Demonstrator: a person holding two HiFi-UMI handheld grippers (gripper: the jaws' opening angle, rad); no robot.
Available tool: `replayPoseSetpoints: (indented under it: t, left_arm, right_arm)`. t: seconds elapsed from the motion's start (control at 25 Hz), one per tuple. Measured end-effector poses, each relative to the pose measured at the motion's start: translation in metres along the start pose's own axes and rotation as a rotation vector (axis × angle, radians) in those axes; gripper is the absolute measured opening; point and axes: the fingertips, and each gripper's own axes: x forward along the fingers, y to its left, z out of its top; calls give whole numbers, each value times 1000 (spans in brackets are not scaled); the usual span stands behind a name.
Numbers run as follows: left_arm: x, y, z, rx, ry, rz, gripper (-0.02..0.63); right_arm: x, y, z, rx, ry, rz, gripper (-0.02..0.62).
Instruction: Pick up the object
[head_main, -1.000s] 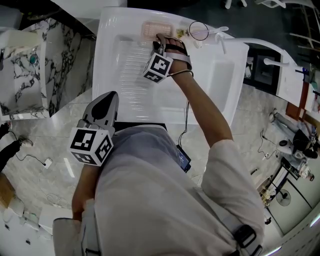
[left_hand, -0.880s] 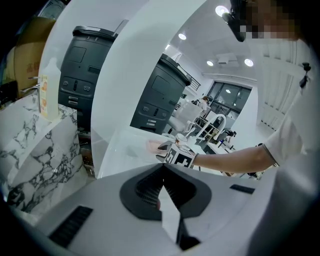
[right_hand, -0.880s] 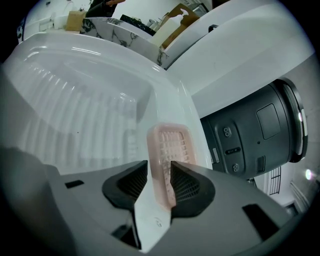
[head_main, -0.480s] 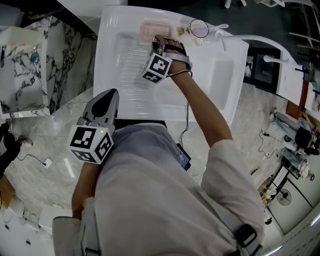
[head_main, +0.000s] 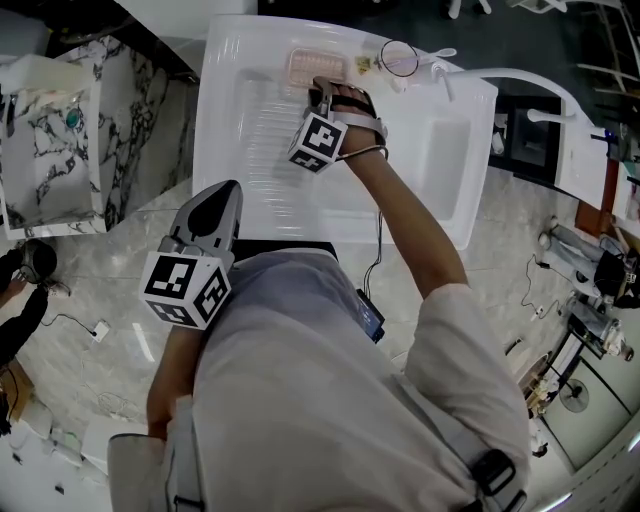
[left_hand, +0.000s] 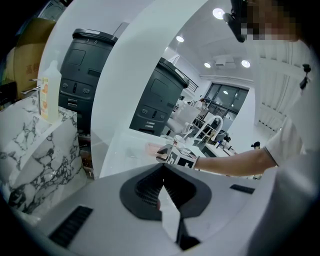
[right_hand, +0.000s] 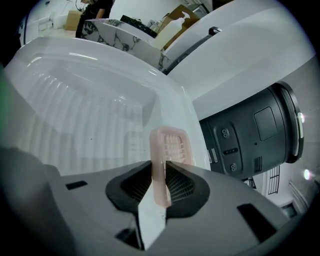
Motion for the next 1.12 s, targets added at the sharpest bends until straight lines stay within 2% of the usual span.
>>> replayPoseSetpoints:
  t: [0.56, 1.12]
  left_arm:
    - [-2, -1, 2, 11, -10, -20, 3]
    - [-7, 4, 4, 5, -19, -33, 3]
  right_arm:
    - [-9, 5, -5, 12, 18, 20, 83]
    - [-17, 14, -7, 72, 50, 58, 83]
